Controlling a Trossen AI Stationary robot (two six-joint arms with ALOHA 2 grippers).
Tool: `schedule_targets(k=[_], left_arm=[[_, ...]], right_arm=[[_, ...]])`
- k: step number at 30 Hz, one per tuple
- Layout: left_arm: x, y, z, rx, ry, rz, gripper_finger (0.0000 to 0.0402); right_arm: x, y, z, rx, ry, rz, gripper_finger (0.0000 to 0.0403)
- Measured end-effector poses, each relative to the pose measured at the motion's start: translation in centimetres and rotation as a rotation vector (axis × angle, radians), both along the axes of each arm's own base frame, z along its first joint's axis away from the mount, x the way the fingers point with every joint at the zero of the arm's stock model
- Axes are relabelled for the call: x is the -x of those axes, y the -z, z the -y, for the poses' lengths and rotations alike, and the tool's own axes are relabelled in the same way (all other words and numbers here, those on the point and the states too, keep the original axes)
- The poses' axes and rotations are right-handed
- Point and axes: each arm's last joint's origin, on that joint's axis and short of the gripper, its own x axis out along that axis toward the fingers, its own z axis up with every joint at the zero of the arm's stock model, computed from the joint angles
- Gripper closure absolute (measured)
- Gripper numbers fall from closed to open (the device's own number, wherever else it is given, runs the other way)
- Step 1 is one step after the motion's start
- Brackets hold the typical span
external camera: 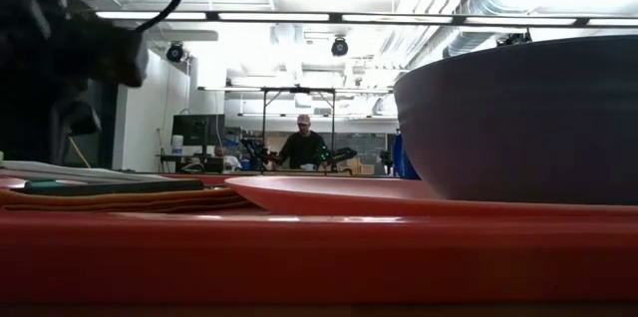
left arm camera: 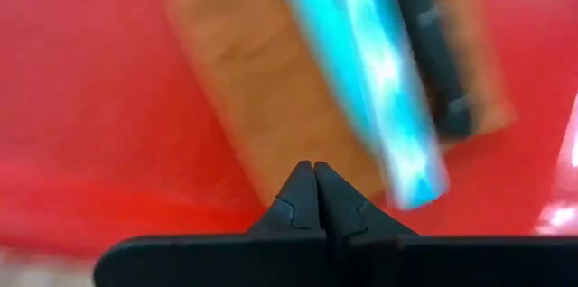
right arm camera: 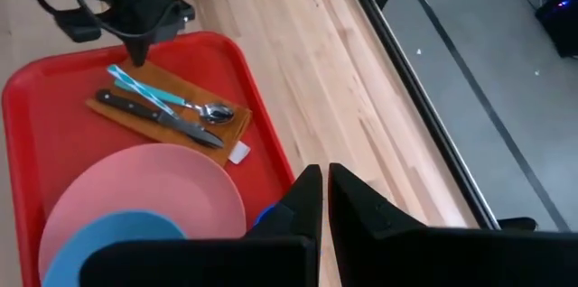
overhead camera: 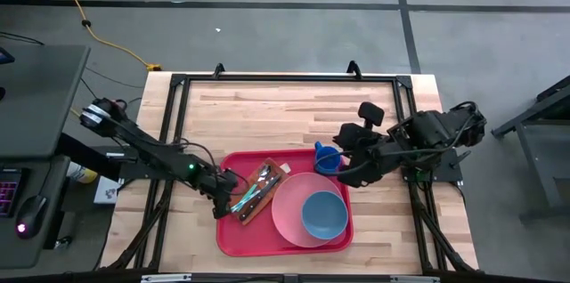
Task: Set up tray
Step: Adjust the orange napkin on the red serving tray
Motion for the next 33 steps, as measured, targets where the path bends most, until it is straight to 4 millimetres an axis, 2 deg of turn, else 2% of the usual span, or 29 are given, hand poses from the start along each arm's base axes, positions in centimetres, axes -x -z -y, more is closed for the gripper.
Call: schedule_targets(k=[12,25,33], left_arm=[[-0.4,1.6,0.3,0.006,0.014,-0.077,0.0393],[-1.0,1.5,1.2,0.187,0.093,-0.052,0.0393],[-1.0,1.5,1.2,0.181,0.084,-0.047,0.0394]], right_arm=[[0.1,0.0,0.0,0.016,0.004,-0.005,0.0402],[0.1,0.0,0.0,0.019,0.003,-0.006,0.0403],[0.1,0.2,-0.2,-0.028,-0.044,-0.042,0.0403]])
